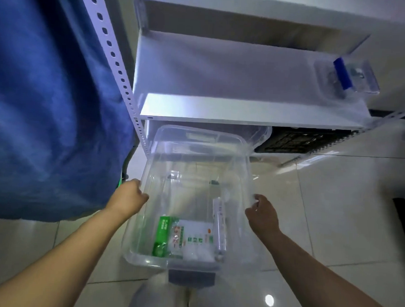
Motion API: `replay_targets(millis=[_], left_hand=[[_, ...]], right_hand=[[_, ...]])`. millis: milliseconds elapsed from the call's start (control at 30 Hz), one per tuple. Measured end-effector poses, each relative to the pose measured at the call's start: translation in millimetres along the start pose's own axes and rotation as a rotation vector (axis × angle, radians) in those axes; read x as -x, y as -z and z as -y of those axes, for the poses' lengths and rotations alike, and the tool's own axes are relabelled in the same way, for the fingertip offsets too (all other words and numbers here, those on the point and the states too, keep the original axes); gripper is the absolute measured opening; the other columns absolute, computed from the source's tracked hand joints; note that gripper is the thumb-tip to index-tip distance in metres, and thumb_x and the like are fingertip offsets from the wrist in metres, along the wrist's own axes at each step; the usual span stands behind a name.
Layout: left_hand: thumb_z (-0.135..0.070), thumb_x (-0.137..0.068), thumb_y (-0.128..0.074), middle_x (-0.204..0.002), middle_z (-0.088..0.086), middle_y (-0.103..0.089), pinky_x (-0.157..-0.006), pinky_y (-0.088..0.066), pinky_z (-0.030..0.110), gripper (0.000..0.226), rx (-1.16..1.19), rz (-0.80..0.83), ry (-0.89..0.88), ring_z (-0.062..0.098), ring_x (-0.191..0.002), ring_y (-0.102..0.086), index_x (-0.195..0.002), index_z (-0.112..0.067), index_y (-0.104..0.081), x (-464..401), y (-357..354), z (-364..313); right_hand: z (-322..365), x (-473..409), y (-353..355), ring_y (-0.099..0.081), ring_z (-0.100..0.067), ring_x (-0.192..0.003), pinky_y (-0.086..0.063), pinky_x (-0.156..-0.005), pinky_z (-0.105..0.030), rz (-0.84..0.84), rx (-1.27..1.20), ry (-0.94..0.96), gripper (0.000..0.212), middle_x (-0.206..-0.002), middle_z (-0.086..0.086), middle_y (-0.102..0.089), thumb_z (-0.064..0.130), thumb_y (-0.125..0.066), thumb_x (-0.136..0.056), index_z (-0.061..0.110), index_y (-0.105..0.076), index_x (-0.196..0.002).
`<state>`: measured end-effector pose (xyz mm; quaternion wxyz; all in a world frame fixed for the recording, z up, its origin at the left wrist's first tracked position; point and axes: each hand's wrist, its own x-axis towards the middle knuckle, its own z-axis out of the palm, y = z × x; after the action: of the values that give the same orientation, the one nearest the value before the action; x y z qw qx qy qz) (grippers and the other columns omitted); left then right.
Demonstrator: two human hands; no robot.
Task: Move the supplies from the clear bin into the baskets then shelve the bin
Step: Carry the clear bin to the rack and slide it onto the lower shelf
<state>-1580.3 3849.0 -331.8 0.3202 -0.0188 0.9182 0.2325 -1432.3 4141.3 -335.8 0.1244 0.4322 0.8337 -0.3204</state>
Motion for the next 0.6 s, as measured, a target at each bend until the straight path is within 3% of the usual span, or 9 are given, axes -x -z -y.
replay_targets(millis=[133,200,333,500,600], left_hand=[[-0.009,-0.078,-0.055,-0.079,0.014,-0.062,-0.066,-0.054,0.039,0.013,0.061,-0.036,0.019,0.033,-0.067,-0.063,-0.089,-0.004,-0.056,-58.6,-11.3,-12.1],[-0.009,-0.080,-0.055,-0.085,0.011,-0.061,-0.071,-0.054,0.038,0.023,0.112,-0.060,0.040,0.034,-0.076,-0.063,-0.102,-0.004,-0.057,-85.0,-20.9,-14.9],[-0.004,-0.080,-0.055,-0.085,0.010,-0.060,-0.065,-0.040,0.030,0.027,0.155,-0.155,0.046,0.032,-0.079,-0.057,-0.107,-0.001,-0.058,-135.9,-43.1,-20.2],[0.002,-0.081,-0.053,-0.098,0.014,-0.068,-0.071,-0.038,0.028,0.033,0.258,-0.366,-0.034,0.032,-0.087,-0.059,-0.111,-0.010,-0.060,-185.4,-64.4,-34.0],[-0.001,-0.085,-0.053,-0.111,0.011,-0.066,-0.081,-0.038,0.027,0.040,0.405,-0.437,-0.033,0.021,-0.090,-0.056,-0.123,-0.011,-0.054,-207.9,-74.6,-41.7]], right_hand=[[13.9,-61.0,-22.7,-0.056,-0.025,-0.099,-0.039,-0.083,-0.026,-0.040,-0.036,0.026,0.048,-0.111,-0.013,-0.059,0.005,-0.055,-0.082,0.008,-0.048,-0.129],[20.7,-92.2,-33.9,-0.057,-0.025,-0.095,-0.044,-0.085,-0.033,-0.061,-0.067,0.031,0.048,-0.106,-0.012,-0.059,0.005,-0.054,-0.081,0.008,-0.048,-0.129],[27.7,-154.9,-59.9,-0.055,-0.023,-0.089,-0.044,-0.083,-0.034,-0.086,-0.129,0.069,0.046,-0.098,-0.006,-0.055,0.006,-0.052,-0.083,0.008,-0.047,-0.129],[33.8,-221.2,-85.8,-0.057,-0.024,-0.098,-0.046,-0.091,-0.035,-0.143,-0.227,0.129,0.045,-0.113,-0.012,-0.059,0.007,-0.052,-0.085,0.011,-0.047,-0.129],[40.3,-256.1,-93.1,-0.057,-0.022,-0.096,-0.047,-0.093,-0.037,-0.158,-0.266,0.176,0.044,-0.113,-0.013,-0.059,0.007,-0.053,-0.086,0.010,-0.048,-0.129]])
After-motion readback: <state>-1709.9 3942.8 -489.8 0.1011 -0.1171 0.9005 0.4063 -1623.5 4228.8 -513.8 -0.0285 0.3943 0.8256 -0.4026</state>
